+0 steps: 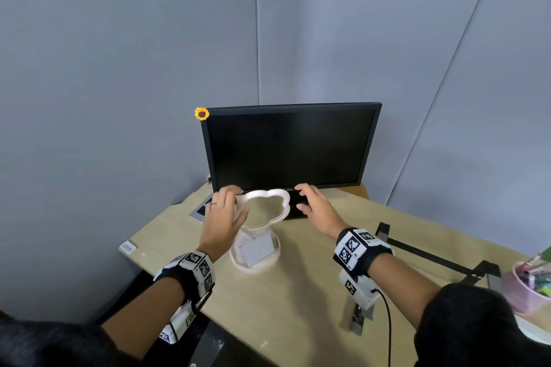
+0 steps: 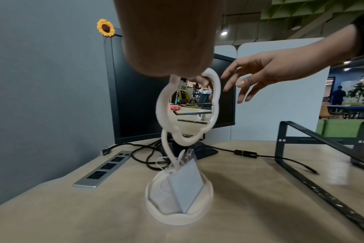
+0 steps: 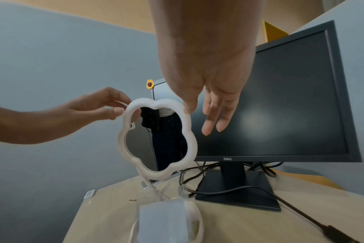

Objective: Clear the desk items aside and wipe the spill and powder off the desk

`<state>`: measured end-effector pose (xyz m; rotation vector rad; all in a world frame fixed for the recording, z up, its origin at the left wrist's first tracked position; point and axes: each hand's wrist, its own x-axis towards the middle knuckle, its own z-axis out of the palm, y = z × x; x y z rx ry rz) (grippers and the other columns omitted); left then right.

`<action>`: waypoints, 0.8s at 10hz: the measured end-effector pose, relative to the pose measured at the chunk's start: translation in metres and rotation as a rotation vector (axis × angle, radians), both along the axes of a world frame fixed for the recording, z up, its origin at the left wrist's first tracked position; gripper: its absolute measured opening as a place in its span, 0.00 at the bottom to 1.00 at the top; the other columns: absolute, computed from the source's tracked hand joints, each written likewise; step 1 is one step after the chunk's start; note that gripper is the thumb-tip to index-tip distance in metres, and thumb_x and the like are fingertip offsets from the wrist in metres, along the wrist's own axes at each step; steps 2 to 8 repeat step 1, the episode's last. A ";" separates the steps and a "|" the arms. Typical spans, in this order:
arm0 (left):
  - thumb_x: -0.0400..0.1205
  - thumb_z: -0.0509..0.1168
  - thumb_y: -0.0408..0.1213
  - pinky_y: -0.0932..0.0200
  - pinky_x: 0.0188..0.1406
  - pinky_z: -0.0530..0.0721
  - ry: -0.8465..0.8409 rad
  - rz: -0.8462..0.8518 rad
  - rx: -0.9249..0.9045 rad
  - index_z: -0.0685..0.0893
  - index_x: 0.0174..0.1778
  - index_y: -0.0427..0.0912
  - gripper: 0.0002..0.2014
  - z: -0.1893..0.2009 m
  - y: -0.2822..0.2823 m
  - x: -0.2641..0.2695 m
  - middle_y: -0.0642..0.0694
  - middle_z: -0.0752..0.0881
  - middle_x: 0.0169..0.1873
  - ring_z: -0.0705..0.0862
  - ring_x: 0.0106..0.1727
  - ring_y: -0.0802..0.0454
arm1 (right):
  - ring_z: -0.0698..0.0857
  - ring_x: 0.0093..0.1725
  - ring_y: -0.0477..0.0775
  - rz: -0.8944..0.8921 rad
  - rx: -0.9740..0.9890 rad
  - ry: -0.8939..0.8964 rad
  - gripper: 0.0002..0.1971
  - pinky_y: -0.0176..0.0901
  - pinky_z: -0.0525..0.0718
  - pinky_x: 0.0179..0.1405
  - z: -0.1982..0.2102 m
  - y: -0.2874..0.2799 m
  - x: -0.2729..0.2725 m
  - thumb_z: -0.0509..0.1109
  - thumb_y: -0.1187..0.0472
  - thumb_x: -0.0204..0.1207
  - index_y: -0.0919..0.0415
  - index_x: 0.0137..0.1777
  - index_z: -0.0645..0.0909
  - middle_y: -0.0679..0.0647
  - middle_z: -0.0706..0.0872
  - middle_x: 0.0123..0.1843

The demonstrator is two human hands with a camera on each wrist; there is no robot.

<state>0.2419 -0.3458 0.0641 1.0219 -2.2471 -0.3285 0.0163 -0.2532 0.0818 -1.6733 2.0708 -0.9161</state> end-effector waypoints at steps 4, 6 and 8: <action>0.82 0.51 0.47 0.56 0.59 0.69 -0.077 -0.021 -0.160 0.76 0.61 0.47 0.16 0.000 0.020 -0.008 0.52 0.76 0.61 0.72 0.61 0.52 | 0.79 0.61 0.52 -0.041 -0.010 0.017 0.15 0.48 0.80 0.62 -0.006 0.024 -0.017 0.63 0.64 0.81 0.57 0.67 0.71 0.56 0.79 0.62; 0.82 0.51 0.47 0.56 0.59 0.69 -0.077 -0.021 -0.160 0.76 0.61 0.47 0.16 0.000 0.020 -0.008 0.52 0.76 0.61 0.72 0.61 0.52 | 0.79 0.61 0.52 -0.041 -0.010 0.017 0.15 0.48 0.80 0.62 -0.006 0.024 -0.017 0.63 0.64 0.81 0.57 0.67 0.71 0.56 0.79 0.62; 0.82 0.51 0.47 0.56 0.59 0.69 -0.077 -0.021 -0.160 0.76 0.61 0.47 0.16 0.000 0.020 -0.008 0.52 0.76 0.61 0.72 0.61 0.52 | 0.79 0.61 0.52 -0.041 -0.010 0.017 0.15 0.48 0.80 0.62 -0.006 0.024 -0.017 0.63 0.64 0.81 0.57 0.67 0.71 0.56 0.79 0.62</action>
